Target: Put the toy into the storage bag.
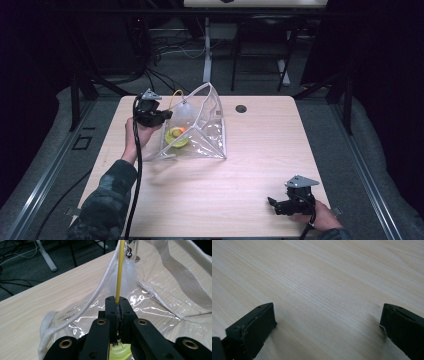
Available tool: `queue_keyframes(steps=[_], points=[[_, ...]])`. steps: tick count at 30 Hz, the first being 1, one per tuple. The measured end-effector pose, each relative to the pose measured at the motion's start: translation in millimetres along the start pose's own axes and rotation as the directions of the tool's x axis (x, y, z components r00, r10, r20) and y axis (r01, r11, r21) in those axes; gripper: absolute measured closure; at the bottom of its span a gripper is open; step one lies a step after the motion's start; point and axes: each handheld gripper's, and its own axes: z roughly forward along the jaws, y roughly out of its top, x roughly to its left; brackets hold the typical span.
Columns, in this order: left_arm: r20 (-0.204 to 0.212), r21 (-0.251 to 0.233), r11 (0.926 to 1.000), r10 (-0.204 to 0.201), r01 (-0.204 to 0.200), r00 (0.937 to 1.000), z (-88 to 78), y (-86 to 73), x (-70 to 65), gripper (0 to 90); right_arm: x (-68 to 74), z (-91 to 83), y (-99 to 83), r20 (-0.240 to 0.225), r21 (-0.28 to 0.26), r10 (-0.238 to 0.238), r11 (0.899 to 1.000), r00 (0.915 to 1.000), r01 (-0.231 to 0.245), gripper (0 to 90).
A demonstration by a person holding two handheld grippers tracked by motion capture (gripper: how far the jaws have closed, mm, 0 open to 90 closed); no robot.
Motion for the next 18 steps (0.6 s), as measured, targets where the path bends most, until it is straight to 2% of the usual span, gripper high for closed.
queue_keyframes(steps=[1, 6, 11, 14, 18], points=[[-0.002, 0.005, 1.0, 0.002, -0.002, 1.0, 1.4, -1.3, -0.4, 87.3, -0.2, -0.3, 0.1, 0.008, 0.007, -0.006, 1.0, 1.0, 0.005, 0.0], [-0.003, -0.033, 0.9992, -0.022, 0.021, 0.9998, 0.2, -4.4, 1.8, 86.1, -0.2, -0.3, 0.0, 0.007, 0.006, -0.005, 1.0, 1.0, 0.005, 0.0], [0.003, -0.049, 0.9984, -0.028, 0.028, 0.9996, -9.0, -2.4, 3.1, 77.9, -0.2, -0.2, 0.0, 0.007, 0.005, -0.004, 1.0, 1.0, 0.004, 0.0], [0.01, -0.075, 0.997, -0.02, 0.021, 0.9997, -19.5, -1.8, 1.7, 68.1, -0.1, -0.3, 0.1, 0.007, 0.007, -0.004, 1.0, 1.0, 0.004, 0.0], [-0.002, -0.066, 0.9977, -0.019, 0.019, 0.9998, -30.0, -1.7, -1.6, 51.6, -0.2, -0.2, 0.0, 0.007, 0.006, -0.005, 1.0, 1.0, 0.005, 0.0]])
